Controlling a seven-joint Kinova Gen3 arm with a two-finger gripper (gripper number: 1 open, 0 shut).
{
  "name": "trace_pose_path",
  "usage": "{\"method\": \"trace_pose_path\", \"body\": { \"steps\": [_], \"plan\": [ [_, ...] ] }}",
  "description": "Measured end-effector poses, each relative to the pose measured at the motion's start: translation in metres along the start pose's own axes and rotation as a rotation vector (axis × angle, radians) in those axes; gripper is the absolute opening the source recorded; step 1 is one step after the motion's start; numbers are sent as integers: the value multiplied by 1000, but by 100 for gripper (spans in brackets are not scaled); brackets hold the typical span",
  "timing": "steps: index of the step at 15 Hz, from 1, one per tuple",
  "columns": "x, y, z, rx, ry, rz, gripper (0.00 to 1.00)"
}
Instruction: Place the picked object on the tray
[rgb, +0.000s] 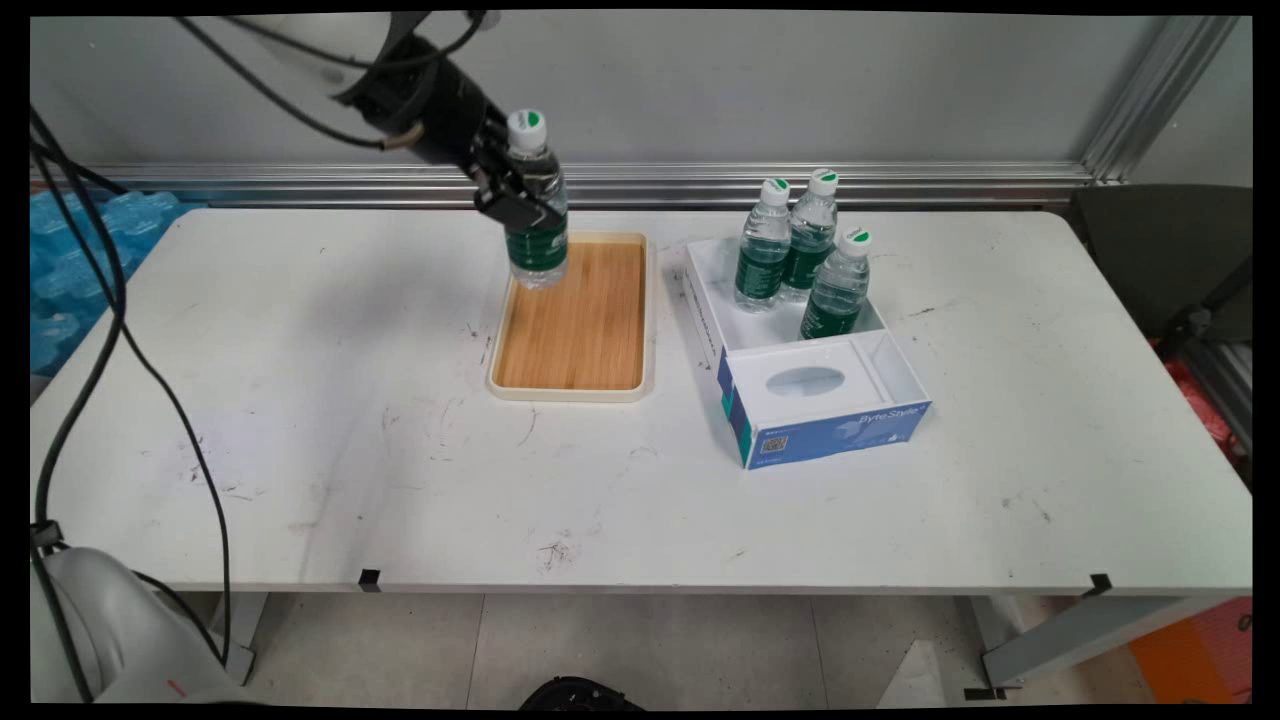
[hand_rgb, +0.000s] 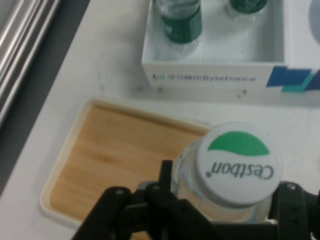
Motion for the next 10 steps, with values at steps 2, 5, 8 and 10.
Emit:
{"method": "trace_pose_path", "body": {
  "steps": [2,5,8,10],
  "plan": [
    [-12,3,9,9,-7,-20,0],
    [-27,7,32,12,-12,-42,0],
    [-34,12,57,3,-8,-60,0],
    [-36,17,74,-10,-1,-68,0]
  ]
}}
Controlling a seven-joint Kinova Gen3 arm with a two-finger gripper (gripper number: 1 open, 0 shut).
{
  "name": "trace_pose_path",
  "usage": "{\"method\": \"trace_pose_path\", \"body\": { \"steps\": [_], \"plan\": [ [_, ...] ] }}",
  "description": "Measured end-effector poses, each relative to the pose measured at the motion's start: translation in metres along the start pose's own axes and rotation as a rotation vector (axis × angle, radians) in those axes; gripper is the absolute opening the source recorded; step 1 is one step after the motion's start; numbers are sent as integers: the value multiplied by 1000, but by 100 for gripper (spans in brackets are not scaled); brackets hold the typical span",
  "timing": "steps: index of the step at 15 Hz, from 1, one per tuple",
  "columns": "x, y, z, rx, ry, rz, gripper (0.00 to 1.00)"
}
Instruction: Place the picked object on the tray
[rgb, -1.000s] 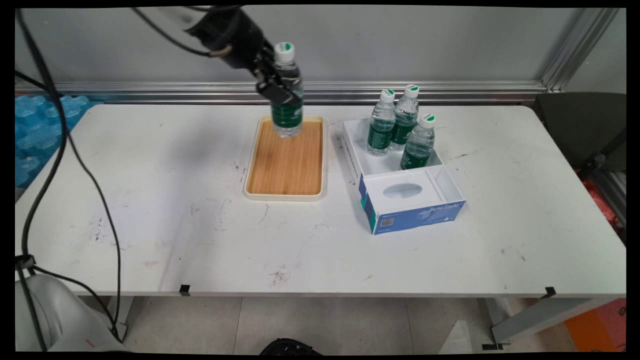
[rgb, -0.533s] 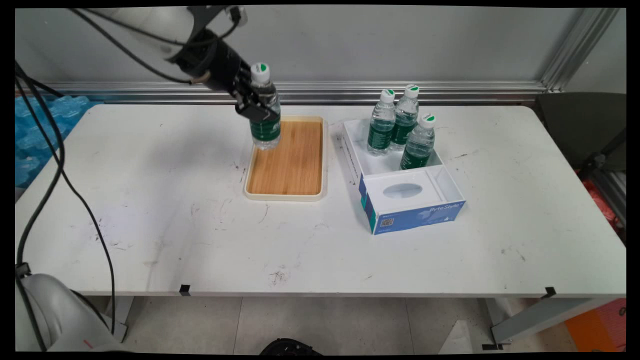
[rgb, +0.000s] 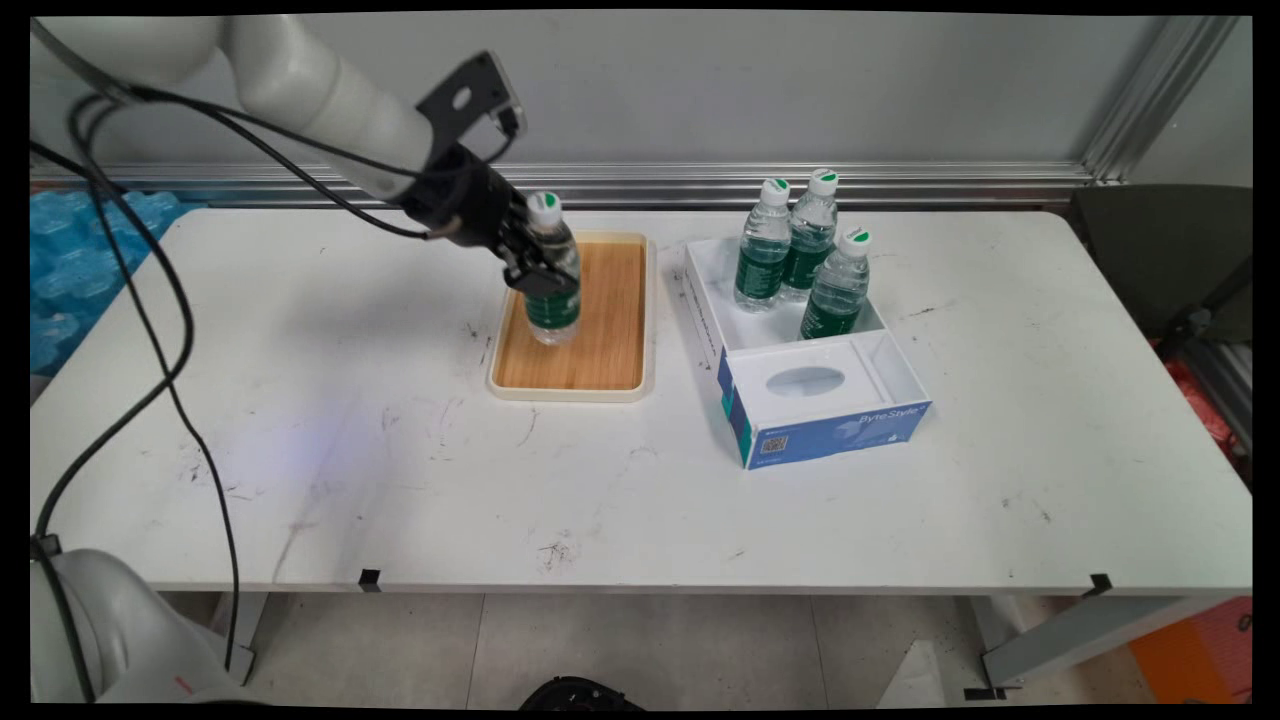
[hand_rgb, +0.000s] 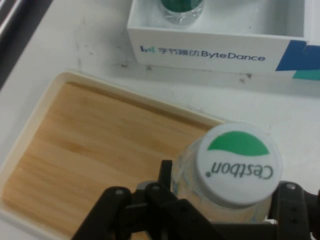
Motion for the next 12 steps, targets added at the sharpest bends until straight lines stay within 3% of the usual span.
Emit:
{"method": "trace_pose_path", "body": {
  "steps": [5,12],
  "plan": [
    [2,10,34,-29,22,-12,0],
    [3,17,60,-40,31,-13,0]
  ]
}}
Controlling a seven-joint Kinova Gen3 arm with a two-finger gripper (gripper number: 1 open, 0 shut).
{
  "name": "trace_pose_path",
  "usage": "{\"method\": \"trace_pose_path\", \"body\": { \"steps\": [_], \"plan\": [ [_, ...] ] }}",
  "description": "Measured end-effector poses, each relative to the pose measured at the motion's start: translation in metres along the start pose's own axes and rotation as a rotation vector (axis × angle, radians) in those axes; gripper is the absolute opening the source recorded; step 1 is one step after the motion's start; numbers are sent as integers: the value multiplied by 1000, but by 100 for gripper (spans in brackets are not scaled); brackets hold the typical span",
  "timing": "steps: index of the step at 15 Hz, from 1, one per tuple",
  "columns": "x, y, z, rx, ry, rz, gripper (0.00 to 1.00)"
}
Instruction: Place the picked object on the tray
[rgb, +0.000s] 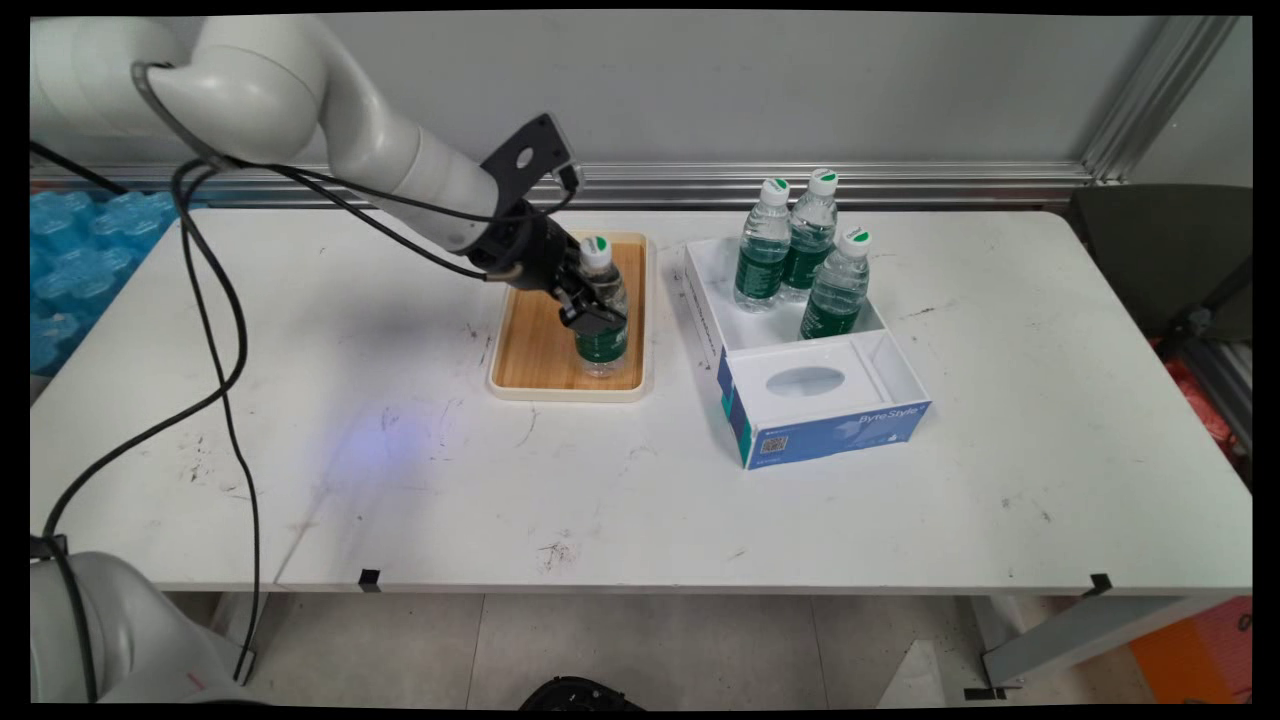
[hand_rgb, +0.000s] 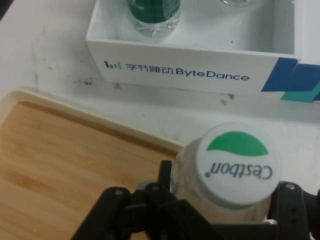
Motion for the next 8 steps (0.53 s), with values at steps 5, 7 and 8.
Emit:
{"method": "trace_pose_path", "body": {
  "steps": [5,7,8],
  "plan": [
    [2,2,13,2,7,4,100],
    [2,2,16,4,8,5,100],
    [2,2,16,6,8,6,100]
  ]
}}
